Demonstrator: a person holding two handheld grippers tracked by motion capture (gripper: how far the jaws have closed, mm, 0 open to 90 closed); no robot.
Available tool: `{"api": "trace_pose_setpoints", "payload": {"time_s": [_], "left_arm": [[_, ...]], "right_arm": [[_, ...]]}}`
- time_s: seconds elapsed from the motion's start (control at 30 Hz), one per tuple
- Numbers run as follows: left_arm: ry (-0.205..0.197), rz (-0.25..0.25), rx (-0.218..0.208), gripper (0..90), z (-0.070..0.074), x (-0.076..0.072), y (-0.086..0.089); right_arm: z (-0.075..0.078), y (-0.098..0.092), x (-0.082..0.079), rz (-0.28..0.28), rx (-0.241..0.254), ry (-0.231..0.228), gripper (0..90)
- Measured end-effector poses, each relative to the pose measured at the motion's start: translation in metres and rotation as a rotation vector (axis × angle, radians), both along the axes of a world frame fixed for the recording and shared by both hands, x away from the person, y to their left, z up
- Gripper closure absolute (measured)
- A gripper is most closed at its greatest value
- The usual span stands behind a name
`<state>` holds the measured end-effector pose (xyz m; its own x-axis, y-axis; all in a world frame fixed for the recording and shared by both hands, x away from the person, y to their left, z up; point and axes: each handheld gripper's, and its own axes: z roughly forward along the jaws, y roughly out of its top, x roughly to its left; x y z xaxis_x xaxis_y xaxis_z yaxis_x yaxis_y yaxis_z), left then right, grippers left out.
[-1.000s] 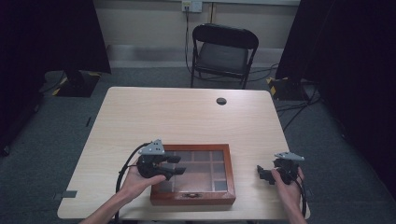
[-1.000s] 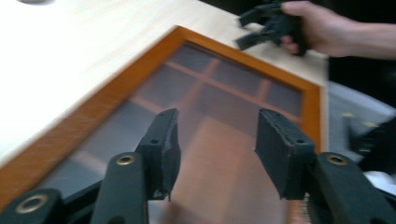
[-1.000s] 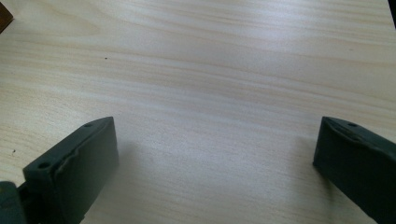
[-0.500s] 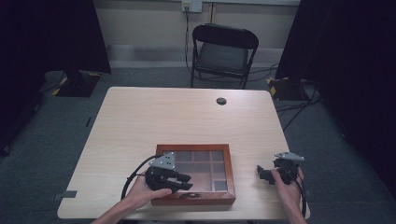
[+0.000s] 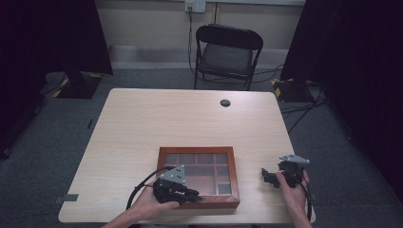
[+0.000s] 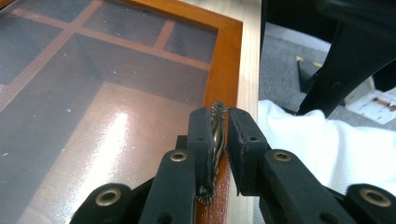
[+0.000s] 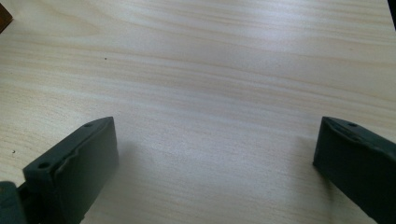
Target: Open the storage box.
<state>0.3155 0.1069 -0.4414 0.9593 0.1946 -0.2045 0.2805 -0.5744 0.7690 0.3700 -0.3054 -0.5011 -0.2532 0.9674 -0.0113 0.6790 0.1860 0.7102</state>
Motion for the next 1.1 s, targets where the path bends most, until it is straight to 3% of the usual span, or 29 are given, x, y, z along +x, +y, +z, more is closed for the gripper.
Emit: {"api": "trace_pose_setpoints", "payload": {"time_s": [0.13,0.23,0.43,0.7,0.8,0.83,0.87,0.97,1.0,1.1], "left_arm": [[-0.007,0.004,-0.003,80.3,0.000,0.000,-0.002],[-0.047,0.001,0.019,80.5,0.001,-0.004,-0.005],[-0.049,0.016,0.004,81.3,0.000,-0.005,-0.005],[-0.006,0.005,-0.004,82.2,-0.001,0.000,-0.004],[0.001,-0.001,0.008,82.3,0.001,0.001,-0.004],[0.003,-0.011,0.009,82.4,0.001,0.003,-0.005],[0.003,-0.011,0.009,82.4,0.001,0.003,-0.005],[0.014,-0.013,0.005,82.5,0.003,0.004,-0.005],[0.014,-0.013,0.005,82.4,0.003,0.004,-0.005],[0.030,-0.012,-0.008,82.4,0.007,0.006,-0.003]], "right_arm": [[0.000,0.000,0.000,-0.001,0.001,0.000,0.0],[0.000,0.000,0.000,0.000,0.000,0.000,0.0],[0.000,0.000,0.000,-0.001,-0.001,0.000,0.0],[0.000,0.000,0.000,0.008,0.000,-0.001,0.2],[0.002,0.000,-0.001,0.015,0.003,-0.004,8.2],[0.004,0.001,-0.002,0.016,0.014,-0.013,16.0],[0.004,0.001,-0.002,0.016,0.014,-0.013,16.0],[0.008,0.002,-0.003,0.067,0.072,0.024,14.8],[0.008,0.002,-0.003,0.067,0.072,0.024,14.8],[0.014,0.011,-0.005,0.138,0.110,0.008,14.6]]}}
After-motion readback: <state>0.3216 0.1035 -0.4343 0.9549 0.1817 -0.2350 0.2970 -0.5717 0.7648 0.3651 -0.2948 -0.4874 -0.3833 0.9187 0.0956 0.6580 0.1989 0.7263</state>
